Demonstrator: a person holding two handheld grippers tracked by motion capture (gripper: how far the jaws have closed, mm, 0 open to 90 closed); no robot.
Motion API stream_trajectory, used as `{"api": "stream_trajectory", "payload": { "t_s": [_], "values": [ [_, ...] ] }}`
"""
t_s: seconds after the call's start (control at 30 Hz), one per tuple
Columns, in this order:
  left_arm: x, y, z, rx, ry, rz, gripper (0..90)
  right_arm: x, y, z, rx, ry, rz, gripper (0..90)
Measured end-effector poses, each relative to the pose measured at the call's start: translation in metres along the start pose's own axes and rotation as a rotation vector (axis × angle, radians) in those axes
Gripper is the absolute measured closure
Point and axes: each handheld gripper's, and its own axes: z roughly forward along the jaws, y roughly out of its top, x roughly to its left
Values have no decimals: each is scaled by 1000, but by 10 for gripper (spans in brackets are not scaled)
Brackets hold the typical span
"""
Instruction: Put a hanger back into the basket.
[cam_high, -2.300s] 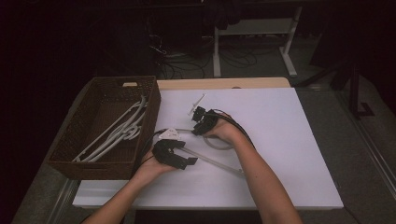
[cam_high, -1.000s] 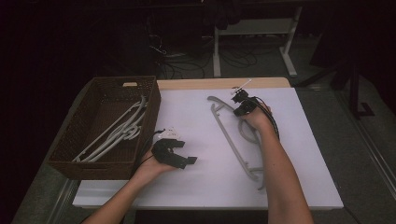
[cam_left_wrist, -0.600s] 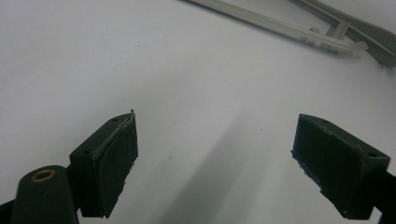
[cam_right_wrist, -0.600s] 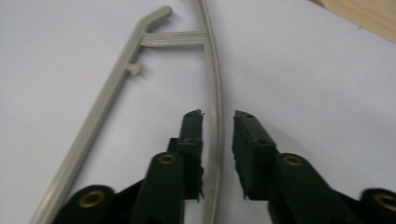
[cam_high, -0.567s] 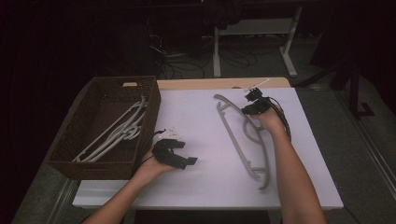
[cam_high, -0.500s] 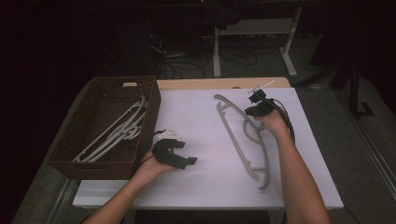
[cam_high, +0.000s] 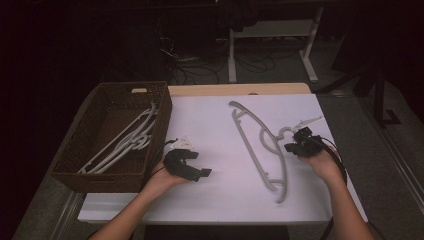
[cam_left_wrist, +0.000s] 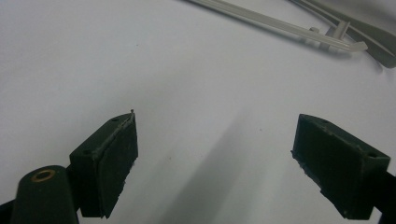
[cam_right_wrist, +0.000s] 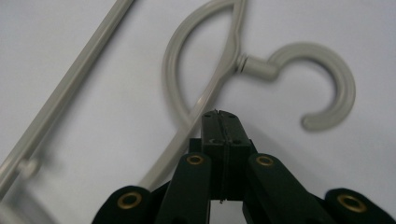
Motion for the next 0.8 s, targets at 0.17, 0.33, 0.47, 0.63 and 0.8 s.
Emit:
{"api": "stream_trajectory", "payload": {
  "t_s": [0.17, 0.33, 0.47, 0.63, 0.8],
  "values": [
    [1, 0, -1, -2, 1, 0, 143, 13, -23, -17, -4, 11, -13, 888],
    [1, 1, -1, -7, 0, 3, 143, 26, -38, -19, 3, 57, -36, 887],
    [0, 1, -2, -9, 0, 5, 143, 29, -42, -17, 40, 59, -55, 888],
    [0, 2, -2, -12, 0, 5, 143, 34, -40, -12, 56, 85, -91, 888],
    [0, 2, -2, -11, 1, 6, 144, 39, -39, -12, 49, 139, -112, 888]
  ]
}}
